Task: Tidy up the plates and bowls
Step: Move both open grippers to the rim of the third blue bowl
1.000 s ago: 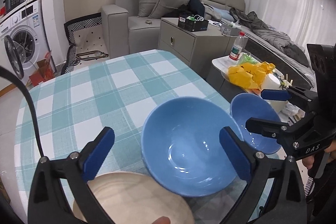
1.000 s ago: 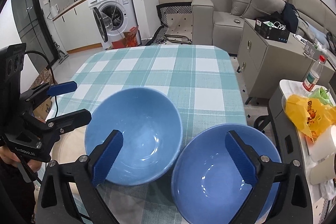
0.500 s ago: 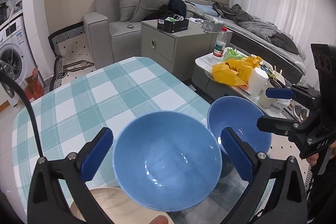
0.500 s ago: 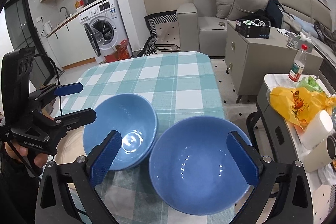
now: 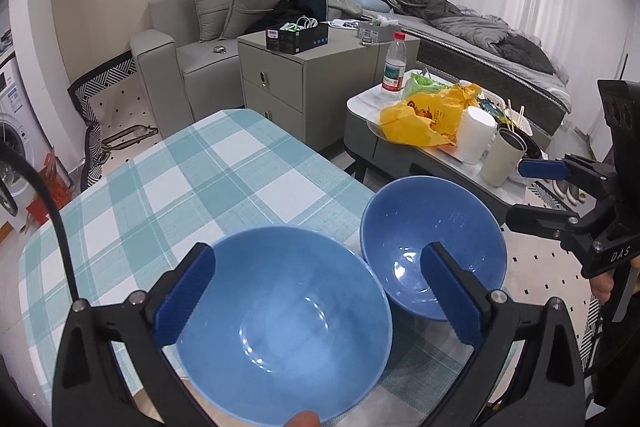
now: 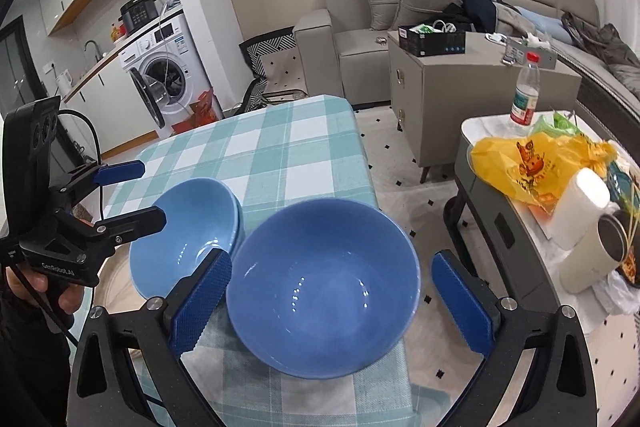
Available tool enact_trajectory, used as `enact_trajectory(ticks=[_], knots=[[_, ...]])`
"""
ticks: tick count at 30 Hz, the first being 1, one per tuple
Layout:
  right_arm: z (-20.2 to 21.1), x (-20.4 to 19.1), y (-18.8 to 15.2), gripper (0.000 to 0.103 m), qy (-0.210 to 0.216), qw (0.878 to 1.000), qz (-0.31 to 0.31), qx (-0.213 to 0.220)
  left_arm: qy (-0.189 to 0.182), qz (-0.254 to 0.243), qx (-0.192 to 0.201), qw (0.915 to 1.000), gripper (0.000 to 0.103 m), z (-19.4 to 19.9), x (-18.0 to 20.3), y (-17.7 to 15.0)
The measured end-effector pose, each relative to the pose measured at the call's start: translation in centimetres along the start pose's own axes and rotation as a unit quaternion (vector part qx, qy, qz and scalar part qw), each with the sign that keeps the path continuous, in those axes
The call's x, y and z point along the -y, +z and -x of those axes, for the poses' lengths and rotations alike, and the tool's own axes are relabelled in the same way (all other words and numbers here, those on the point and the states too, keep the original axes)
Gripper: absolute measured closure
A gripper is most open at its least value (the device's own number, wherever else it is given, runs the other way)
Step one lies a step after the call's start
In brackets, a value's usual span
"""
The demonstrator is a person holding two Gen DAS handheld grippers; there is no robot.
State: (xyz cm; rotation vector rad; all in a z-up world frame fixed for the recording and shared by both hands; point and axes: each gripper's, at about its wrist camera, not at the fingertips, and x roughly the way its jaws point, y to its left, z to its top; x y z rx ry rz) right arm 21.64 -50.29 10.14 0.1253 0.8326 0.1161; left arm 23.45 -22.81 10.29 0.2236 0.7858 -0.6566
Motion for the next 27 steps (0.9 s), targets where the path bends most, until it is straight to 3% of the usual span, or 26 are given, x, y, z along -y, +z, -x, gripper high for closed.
enact_trajectory(ticks=[27], knots=[[-3.5, 5.8, -4.1, 0.001, 0.028, 0.994, -0.090, -0.048, -0.027, -0.082, -0.064, 0.9942, 0.002, -6.7, 5.1, 1.7]])
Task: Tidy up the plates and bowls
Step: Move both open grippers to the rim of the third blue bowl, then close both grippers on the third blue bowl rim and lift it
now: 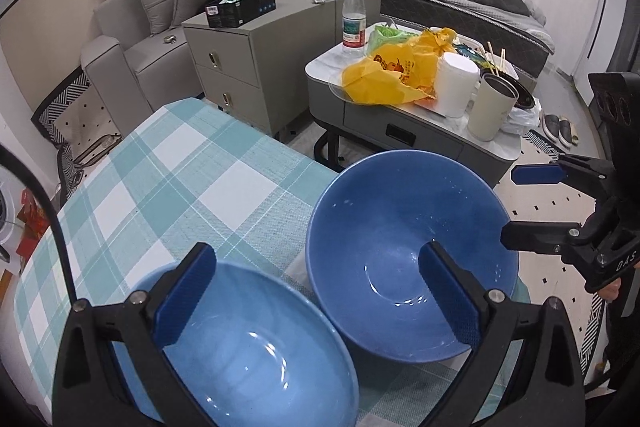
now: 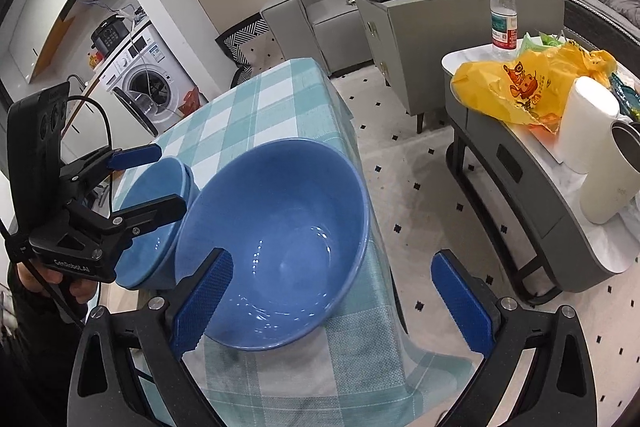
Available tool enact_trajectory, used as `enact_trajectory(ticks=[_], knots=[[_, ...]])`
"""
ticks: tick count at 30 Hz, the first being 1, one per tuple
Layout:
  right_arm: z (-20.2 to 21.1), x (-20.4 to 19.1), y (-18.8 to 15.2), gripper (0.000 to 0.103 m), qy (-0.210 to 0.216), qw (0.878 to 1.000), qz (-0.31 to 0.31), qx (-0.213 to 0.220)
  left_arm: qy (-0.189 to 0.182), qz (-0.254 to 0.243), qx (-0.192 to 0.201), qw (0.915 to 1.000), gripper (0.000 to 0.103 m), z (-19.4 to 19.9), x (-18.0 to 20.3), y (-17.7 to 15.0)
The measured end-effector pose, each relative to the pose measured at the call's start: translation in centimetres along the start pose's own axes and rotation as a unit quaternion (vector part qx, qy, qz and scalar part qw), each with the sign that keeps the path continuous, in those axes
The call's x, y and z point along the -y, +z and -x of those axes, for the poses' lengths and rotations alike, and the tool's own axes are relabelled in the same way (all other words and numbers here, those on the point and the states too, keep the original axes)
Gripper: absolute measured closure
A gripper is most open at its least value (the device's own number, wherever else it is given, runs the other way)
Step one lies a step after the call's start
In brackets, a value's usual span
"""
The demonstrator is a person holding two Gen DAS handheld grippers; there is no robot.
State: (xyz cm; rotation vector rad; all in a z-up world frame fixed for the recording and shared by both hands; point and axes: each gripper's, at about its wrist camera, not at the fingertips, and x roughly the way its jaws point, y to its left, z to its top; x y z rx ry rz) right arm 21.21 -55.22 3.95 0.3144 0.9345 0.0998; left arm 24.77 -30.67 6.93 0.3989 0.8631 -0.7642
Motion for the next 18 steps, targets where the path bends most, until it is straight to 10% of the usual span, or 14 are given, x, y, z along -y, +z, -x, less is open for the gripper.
enact_trajectory(ticks=[11, 18], knots=[[-1.2, 0.7, -0.4, 0.014, 0.002, 1.000, -0.003, -0.013, -0.016, -0.019, -0.018, 0.9995, 0.039, -2.5, 0.6, 0.7], [-2.2, 0.5, -0.7, 0.027, 0.014, 1.000, -0.007, -0.027, -0.032, -0.009, -0.037, 0.9988, 0.041, -4.2, 0.2, 0.9]])
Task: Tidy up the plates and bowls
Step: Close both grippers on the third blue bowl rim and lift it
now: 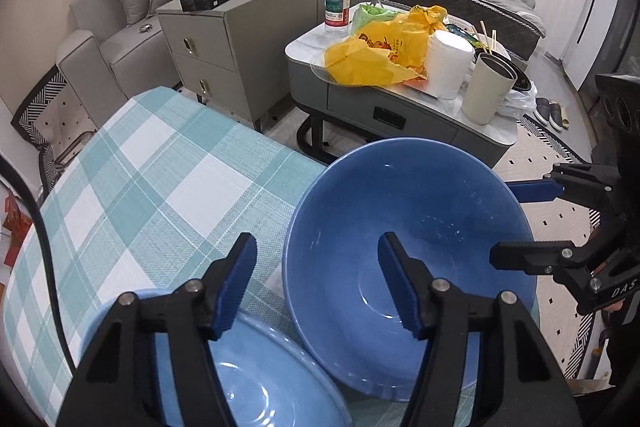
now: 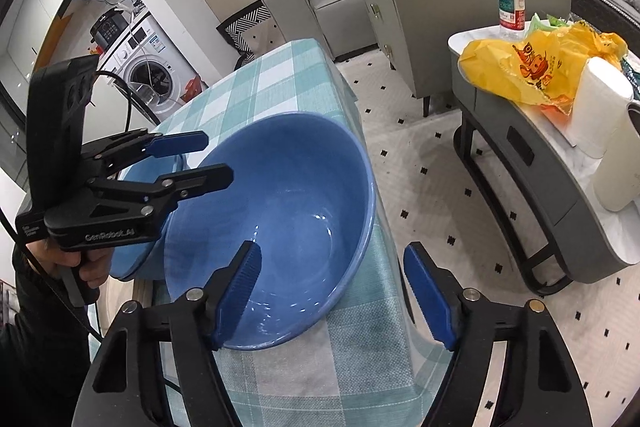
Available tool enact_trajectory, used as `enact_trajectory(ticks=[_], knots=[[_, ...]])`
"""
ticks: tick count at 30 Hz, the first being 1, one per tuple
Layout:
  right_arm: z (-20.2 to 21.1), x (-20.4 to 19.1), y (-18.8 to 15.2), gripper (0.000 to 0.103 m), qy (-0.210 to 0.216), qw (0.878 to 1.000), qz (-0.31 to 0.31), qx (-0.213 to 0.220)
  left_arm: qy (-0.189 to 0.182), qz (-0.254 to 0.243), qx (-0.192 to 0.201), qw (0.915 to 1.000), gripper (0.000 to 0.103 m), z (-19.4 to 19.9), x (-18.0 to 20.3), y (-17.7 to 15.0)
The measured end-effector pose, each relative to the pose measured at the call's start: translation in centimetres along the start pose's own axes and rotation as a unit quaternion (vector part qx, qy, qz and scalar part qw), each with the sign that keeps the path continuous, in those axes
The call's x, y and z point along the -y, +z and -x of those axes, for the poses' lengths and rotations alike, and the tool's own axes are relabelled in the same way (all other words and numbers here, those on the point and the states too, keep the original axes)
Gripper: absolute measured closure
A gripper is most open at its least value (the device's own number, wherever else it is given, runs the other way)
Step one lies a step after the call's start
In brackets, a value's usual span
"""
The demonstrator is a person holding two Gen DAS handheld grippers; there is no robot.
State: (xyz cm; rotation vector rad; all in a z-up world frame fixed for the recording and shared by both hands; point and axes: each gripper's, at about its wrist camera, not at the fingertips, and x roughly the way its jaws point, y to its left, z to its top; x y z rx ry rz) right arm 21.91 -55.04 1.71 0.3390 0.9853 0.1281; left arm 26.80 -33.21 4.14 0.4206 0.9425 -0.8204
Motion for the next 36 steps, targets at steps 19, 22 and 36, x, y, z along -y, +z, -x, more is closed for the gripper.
enact_trajectory(ticks=[19, 22, 36], knots=[[-0.3, -0.5, -1.1, 0.047, -0.017, 1.000, 0.010, -0.021, -0.011, -0.001, -0.008, 0.9999, 0.069, -1.0, 0.2, -0.3], [-0.2, -0.5, -1.4, 0.048, -0.022, 0.999, 0.010, -0.022, -0.015, 0.002, -0.007, 0.9999, 0.069, -0.9, 0.2, -0.4], [1.2, 0.4, -1.9, 0.051, -0.036, 0.999, 0.001, -0.009, -0.015, -0.034, -0.024, 0.9990, 0.069, -0.9, 2.8, -0.7]])
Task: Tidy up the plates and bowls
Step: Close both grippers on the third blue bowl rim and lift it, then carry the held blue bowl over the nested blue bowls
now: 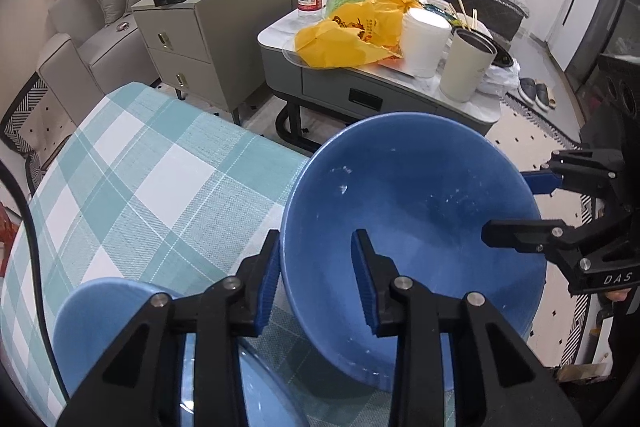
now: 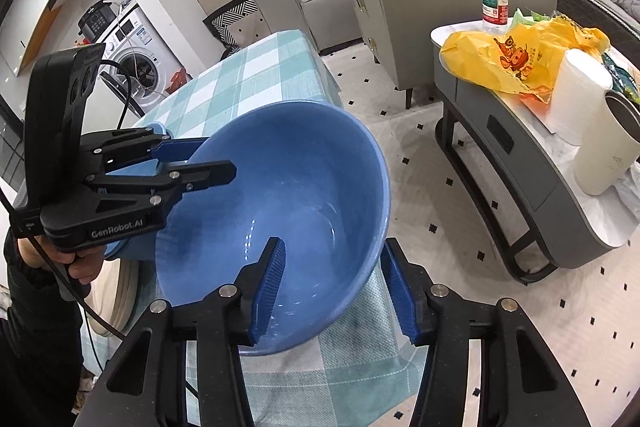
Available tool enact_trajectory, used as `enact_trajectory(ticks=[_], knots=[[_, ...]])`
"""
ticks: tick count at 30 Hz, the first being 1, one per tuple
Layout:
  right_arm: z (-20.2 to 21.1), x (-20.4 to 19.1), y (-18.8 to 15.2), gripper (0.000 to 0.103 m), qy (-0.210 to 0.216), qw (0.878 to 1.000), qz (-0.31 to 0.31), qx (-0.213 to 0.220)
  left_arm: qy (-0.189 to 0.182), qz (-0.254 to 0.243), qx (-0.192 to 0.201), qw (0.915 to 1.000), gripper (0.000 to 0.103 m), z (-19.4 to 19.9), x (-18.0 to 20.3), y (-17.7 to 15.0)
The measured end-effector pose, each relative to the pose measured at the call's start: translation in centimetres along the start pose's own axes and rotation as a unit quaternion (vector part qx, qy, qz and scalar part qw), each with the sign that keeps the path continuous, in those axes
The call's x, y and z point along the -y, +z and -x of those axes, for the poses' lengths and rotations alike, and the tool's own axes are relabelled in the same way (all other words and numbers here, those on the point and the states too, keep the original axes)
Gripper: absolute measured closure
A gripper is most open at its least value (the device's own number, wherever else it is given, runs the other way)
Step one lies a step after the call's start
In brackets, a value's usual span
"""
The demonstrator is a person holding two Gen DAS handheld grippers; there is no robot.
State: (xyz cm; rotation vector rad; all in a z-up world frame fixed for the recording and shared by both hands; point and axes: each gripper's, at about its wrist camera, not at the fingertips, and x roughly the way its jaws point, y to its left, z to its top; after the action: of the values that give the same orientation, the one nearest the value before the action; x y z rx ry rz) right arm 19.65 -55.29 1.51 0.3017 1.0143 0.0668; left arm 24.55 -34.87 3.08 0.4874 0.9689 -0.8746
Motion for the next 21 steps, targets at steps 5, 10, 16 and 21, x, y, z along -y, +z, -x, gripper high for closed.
enact_trajectory(ticks=[5, 10, 16, 21], knots=[[0.3, 0.4, -0.4, 0.052, -0.004, 1.000, -0.004, -0.002, 0.005, -0.007, -0.012, 0.9999, 0.069, 0.1, 0.4, -0.6], [0.4, 0.6, -0.7, 0.057, -0.005, 1.000, -0.007, -0.002, 0.007, -0.009, -0.013, 0.9998, 0.069, 0.6, 0.7, -1.1], [0.5, 0.7, -1.1, 0.061, -0.004, 1.000, -0.008, -0.003, 0.007, -0.008, -0.015, 0.9998, 0.069, 0.9, 0.9, -1.5], [0.4, 0.6, -1.2, 0.072, -0.004, 1.000, -0.006, -0.004, 0.006, -0.010, -0.013, 0.9999, 0.069, 1.0, 1.3, -1.7]])
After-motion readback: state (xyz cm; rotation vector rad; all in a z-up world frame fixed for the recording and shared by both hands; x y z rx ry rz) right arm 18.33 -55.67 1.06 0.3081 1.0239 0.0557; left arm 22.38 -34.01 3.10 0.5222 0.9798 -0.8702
